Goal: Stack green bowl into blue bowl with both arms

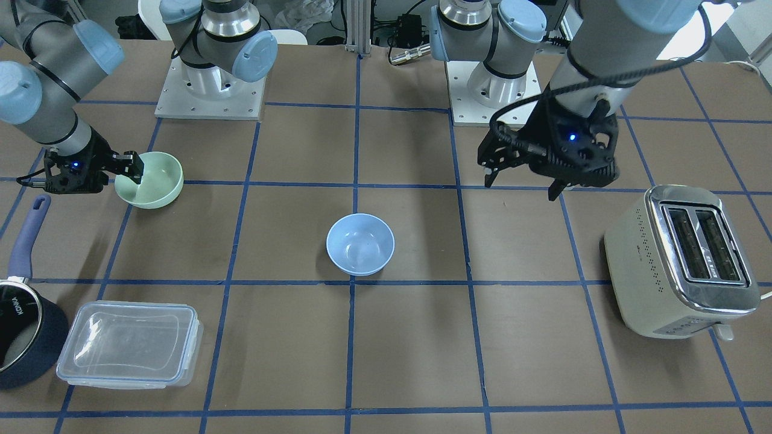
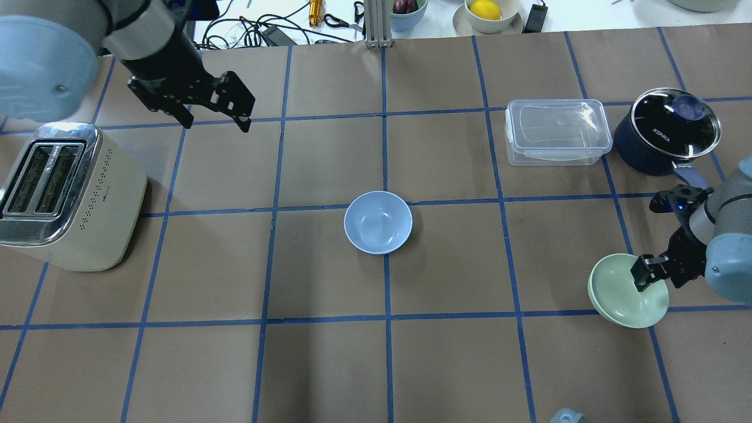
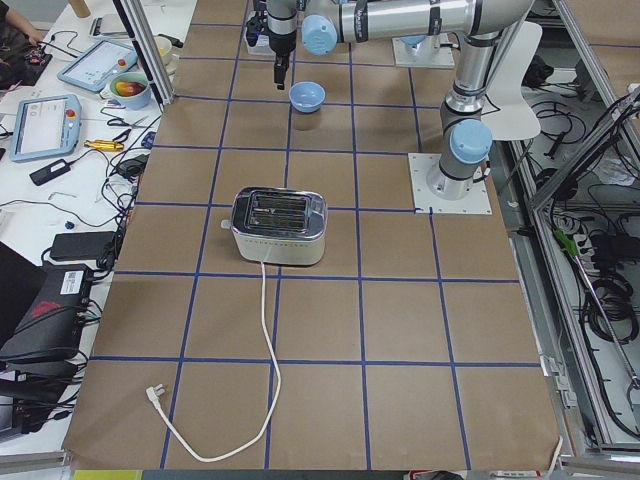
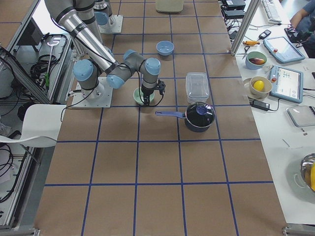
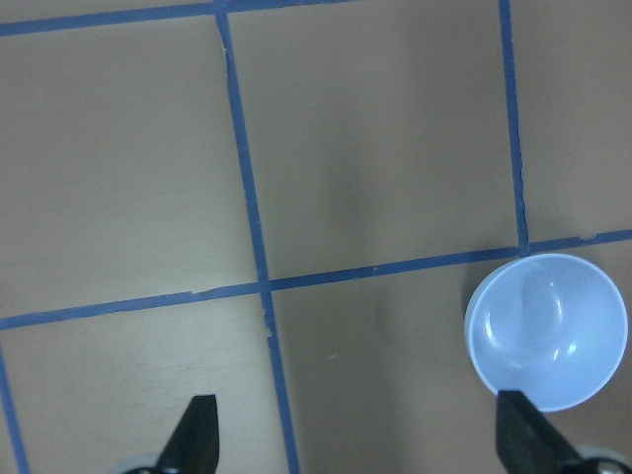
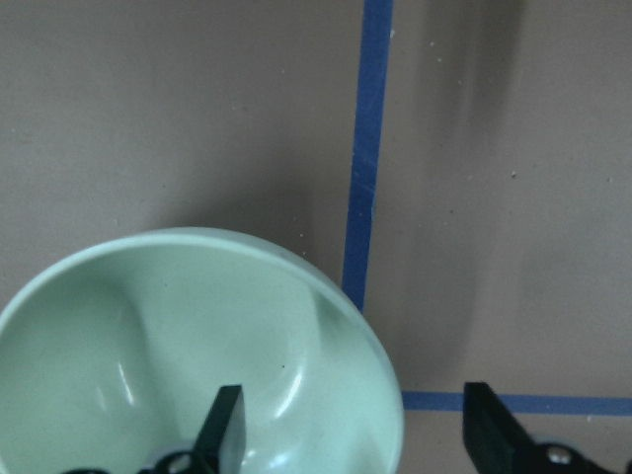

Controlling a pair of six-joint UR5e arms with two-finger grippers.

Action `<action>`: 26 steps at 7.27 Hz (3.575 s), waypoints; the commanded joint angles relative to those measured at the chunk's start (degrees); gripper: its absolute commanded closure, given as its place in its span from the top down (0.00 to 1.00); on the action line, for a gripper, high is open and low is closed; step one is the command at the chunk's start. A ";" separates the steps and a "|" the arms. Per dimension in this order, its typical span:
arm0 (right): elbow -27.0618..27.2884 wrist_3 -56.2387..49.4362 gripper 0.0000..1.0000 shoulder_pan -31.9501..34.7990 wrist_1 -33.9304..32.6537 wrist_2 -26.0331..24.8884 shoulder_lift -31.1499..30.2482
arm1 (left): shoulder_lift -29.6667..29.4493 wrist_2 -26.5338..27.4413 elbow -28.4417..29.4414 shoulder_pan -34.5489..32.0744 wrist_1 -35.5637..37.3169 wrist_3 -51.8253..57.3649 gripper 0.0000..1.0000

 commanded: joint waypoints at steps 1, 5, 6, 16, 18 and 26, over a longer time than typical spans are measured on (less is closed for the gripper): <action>0.04 -0.97 0.00 -0.07 -0.01 -1.30 0.02 | 2.42 0.03 2.13 0.37 -3.17 1.15 1.00; -9.40 4.25 0.00 0.80 12.48 12.14 -1.91 | 4.00 2.64 1.52 0.46 -3.96 -3.05 1.00; -16.07 11.95 0.00 5.42 21.25 17.97 -1.57 | 3.92 3.28 1.43 0.46 -3.79 -3.51 1.00; -30.02 62.57 0.00 46.51 13.34 22.79 15.84 | 4.88 2.75 1.26 0.37 -3.44 -5.71 1.00; -29.41 62.83 0.00 47.47 11.08 22.33 17.84 | 4.88 2.75 1.26 0.37 -3.35 -5.89 1.00; -38.59 58.46 1.00 45.56 18.73 14.70 13.31 | 4.80 2.84 1.26 0.55 -3.35 -5.71 1.00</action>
